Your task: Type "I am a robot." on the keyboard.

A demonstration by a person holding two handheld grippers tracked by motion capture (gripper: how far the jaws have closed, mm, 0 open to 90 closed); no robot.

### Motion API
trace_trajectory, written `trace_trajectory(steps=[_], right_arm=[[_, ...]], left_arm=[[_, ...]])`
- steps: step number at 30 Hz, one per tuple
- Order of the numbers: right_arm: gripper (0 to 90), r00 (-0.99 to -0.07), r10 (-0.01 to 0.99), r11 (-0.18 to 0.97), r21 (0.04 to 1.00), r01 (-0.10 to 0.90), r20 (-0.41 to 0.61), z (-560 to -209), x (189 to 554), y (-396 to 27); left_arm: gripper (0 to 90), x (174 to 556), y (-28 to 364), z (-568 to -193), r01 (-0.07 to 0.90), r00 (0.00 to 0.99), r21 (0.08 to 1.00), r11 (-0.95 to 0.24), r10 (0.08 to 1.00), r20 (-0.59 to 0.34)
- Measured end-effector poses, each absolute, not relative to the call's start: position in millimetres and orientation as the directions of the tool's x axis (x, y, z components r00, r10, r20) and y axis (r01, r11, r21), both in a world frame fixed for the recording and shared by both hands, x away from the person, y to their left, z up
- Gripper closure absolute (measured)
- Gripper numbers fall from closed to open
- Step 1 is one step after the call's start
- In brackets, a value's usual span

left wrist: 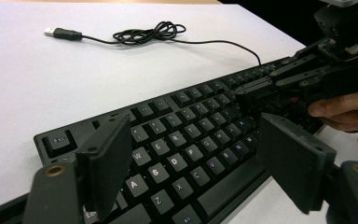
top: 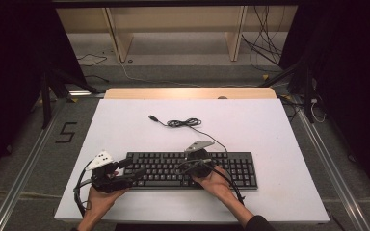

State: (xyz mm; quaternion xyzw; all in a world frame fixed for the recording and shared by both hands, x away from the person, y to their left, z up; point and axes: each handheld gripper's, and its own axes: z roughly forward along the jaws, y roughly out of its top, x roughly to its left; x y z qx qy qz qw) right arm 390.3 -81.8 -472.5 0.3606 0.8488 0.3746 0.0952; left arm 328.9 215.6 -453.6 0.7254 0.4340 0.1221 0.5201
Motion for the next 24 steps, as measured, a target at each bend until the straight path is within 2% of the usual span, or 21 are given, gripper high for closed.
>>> trace_trajectory(steps=[7, 12, 15, 17, 20, 22, 24], right_arm=[[90.0, -0.725, 0.685, 0.482, 0.702, 0.525, 0.072, -475.7, 389.7, -76.8], [90.0, -0.716, 0.691, 0.457, 0.706, 0.541, 0.101, -473.4, 390.3, -79.2], [89.0, -0.717, 0.683, 0.41, 0.742, 0.531, 0.136, -466.2, 388.8, -83.4], [82.2, -0.723, 0.673, 0.382, 0.763, 0.521, 0.156, -461.5, 387.0, -85.9], [76.9, -0.73, 0.661, 0.359, 0.782, 0.51, 0.172, -457.2, 384.0, -88.3], [61.5, -0.739, 0.647, 0.351, 0.788, 0.505, 0.185, -456.2, 382.3, -88.9], [53.7, -0.741, 0.644, 0.349, 0.788, 0.508, 0.193, -455.1, 380.4, -89.2]], left_arm=[[26.2, 329.0, 216.7, -453.7, 0.501, 0.593, 0.861, -0.086, 0.759, -0.269], [26.2, 329.1, 217.2, -453.5, 0.498, 0.594, 0.863, -0.086, 0.759, -0.267], [26.2, 329.8, 218.0, -453.8, 0.501, 0.591, 0.862, -0.084, 0.76, -0.269], [26.2, 329.9, 218.2, -453.9, 0.501, 0.591, 0.861, -0.084, 0.76, -0.27], [26.2, 329.7, 218.2, -453.9, 0.5, 0.59, 0.862, -0.083, 0.761, -0.27], [26.2, 329.6, 218.3, -453.9, 0.5, 0.59, 0.862, -0.082, 0.761, -0.27], [26.2, 329.5, 218.4, -453.8, 0.5, 0.589, 0.863, -0.081, 0.761, -0.27]])
